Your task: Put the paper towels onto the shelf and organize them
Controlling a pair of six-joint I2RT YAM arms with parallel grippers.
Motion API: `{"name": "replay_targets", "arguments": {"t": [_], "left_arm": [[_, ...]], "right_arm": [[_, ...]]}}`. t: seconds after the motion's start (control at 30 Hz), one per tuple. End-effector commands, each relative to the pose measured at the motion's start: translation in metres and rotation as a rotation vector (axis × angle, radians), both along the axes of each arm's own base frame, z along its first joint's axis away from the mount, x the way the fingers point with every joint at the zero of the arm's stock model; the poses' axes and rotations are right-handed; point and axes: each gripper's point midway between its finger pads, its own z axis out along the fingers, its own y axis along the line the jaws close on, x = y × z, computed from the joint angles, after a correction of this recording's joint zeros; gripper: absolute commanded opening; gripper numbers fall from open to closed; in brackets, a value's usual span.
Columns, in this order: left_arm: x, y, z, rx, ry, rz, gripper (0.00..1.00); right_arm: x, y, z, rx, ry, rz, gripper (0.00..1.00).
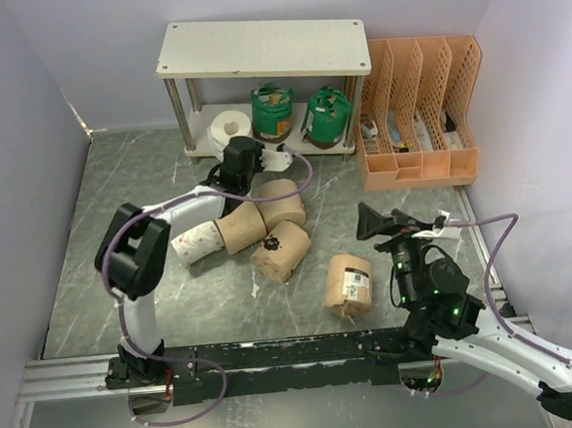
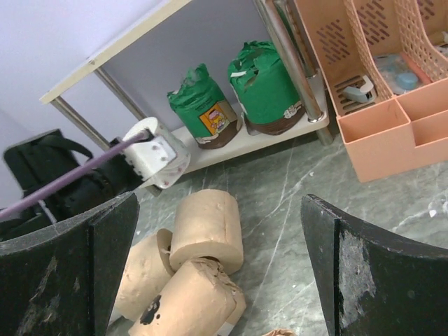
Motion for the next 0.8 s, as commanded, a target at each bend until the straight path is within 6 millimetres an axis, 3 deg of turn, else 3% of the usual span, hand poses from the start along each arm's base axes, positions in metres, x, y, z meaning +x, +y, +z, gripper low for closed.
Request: {"name": "replay_targets", "arguments": {"t": [0.0, 0.3, 0.43, 0.57, 0.77], "left_arm": [[0.045, -0.006, 0.052, -0.018, -0.245, 0.034, 0.07], [0.100, 0.005, 0.040, 0.076, -0.361, 0.086, 0.07], [0.114, 0.005, 0.027, 0.092, -0.353, 0.083, 0.07], [0.113, -0.006, 0.016, 0.087, -0.323, 0.051, 0.07], [0.084, -0.045, 0.018, 0.043, -0.250, -0.041, 0.07]], "right_arm": [[-0.001, -0.014, -0.008, -0.041, 0.013, -0.053, 1.00], [-0.001, -0.016, -0.004, -0.058, -0.017, -0.067, 1.00], [0.003, -0.012, -0.002, -0.090, -0.021, -0.075, 1.00], [0.007, -0.006, -0.002, -0.109, -0.022, -0.073, 1.00], [0.011, 0.001, -0.007, -0.106, -0.022, -0.070, 1.00]]}}
